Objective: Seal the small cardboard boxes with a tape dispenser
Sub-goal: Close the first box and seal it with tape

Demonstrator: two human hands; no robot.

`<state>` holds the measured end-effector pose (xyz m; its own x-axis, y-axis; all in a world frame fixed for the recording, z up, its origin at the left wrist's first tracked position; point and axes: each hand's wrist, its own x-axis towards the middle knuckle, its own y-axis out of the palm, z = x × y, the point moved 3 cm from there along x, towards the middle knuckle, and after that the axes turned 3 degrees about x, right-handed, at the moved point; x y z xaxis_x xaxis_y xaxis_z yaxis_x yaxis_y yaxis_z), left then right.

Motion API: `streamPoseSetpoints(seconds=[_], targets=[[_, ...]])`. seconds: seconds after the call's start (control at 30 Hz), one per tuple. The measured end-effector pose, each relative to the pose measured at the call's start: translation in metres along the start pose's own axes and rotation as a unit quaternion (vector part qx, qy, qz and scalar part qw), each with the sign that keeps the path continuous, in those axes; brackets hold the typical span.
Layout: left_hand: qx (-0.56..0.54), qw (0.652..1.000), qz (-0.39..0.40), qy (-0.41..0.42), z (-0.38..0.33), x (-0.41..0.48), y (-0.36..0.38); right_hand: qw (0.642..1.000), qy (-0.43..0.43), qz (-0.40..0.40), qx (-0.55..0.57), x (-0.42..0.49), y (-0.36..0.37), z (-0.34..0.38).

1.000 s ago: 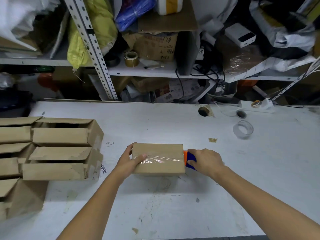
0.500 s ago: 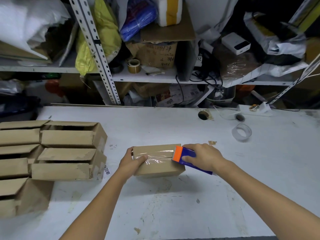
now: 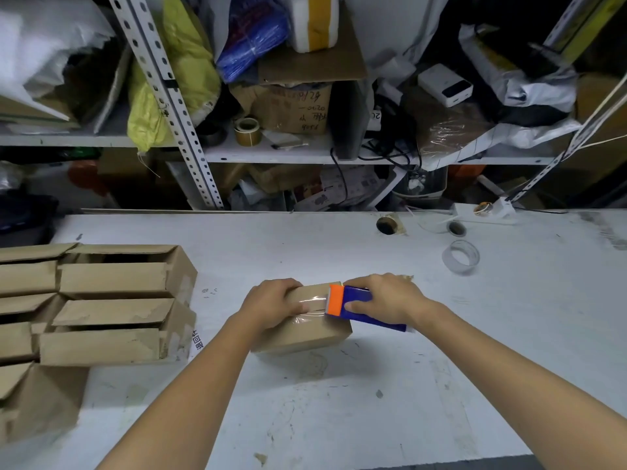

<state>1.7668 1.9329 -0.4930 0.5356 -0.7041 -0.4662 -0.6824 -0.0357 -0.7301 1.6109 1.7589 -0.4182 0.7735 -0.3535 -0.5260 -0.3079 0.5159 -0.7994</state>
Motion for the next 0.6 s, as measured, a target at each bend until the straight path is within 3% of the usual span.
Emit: streamPoseSetpoints(seconds=[0.13, 0.37, 0.47, 0.6], targets=[[-0.026, 0.997, -0.023, -0.075, 0.013, -0.013, -0.006, 0.993, 0.021, -0.066, 0.098, -0.006, -0.011, -0.008], [-0.035, 0.985, -0.009, -0.166, 0.028, -0.038, -0.003, 0.995, -0.023, -0.021, 0.099, -0.001, 0.001, 0.014], [-0.131, 0.974, -0.007, -0.184, 0.024, -0.041, 0.007, 0.994, -0.034, -0.01, 0.105, 0.003, 0.01, 0.021], [-0.287, 0.932, -0.026, -0.218, 0.01, -0.039, 0.022, 0.995, -0.031, -0.016, 0.095, 0.004, 0.013, 0.02]])
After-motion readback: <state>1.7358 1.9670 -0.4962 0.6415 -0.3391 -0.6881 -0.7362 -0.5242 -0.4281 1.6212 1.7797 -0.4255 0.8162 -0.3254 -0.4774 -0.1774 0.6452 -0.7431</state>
